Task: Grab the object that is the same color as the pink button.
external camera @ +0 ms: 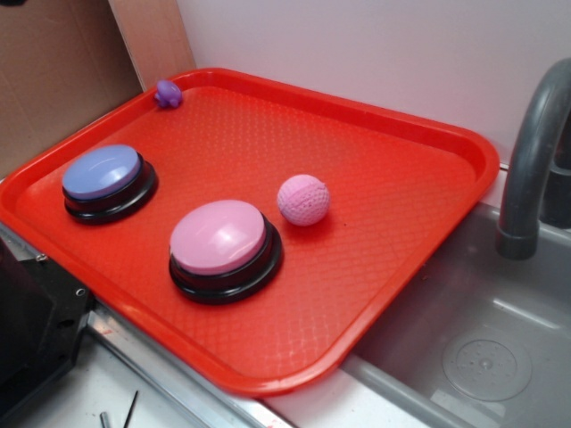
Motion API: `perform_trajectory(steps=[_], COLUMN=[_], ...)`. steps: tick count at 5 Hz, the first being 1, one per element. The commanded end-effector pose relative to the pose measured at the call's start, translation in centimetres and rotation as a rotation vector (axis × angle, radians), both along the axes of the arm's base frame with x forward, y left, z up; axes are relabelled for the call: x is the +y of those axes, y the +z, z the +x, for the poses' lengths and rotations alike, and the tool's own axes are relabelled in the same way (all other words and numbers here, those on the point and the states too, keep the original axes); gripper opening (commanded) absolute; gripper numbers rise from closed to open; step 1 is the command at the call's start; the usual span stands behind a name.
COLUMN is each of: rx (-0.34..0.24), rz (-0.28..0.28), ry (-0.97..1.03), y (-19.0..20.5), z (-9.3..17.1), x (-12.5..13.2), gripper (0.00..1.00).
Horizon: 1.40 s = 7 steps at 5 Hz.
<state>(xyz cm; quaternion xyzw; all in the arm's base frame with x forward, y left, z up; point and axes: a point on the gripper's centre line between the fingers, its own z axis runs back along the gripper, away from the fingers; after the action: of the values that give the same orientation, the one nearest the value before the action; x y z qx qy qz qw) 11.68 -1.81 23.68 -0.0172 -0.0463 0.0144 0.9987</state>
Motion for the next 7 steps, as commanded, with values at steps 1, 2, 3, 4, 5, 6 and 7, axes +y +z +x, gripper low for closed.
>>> perform_trajectory(steps=[1,2,3,4,5,6,7], rx=[0.000,-0.043,-0.091,-0.163,-0.180,-0.181,-0.162], rz=[0.000,-0.014,0.006,-0.022,0.045,0.027,0.042], ry=[0.000,-0.093,-0.112,-0.173,-0.173,-0.197,-0.222], y=[0.0,-1.5,-2.3,-3.7,-5.4,-7.0,-8.7], z=[0.0,2.3,4.7,6.8,8.5,9.8,10.4], x=[0.0,0.0,-0.7,-2.3,-4.0,-5.5,-6.7], gripper=[1.00,1.00,1.00,1.00,1.00,1.00,1.00])
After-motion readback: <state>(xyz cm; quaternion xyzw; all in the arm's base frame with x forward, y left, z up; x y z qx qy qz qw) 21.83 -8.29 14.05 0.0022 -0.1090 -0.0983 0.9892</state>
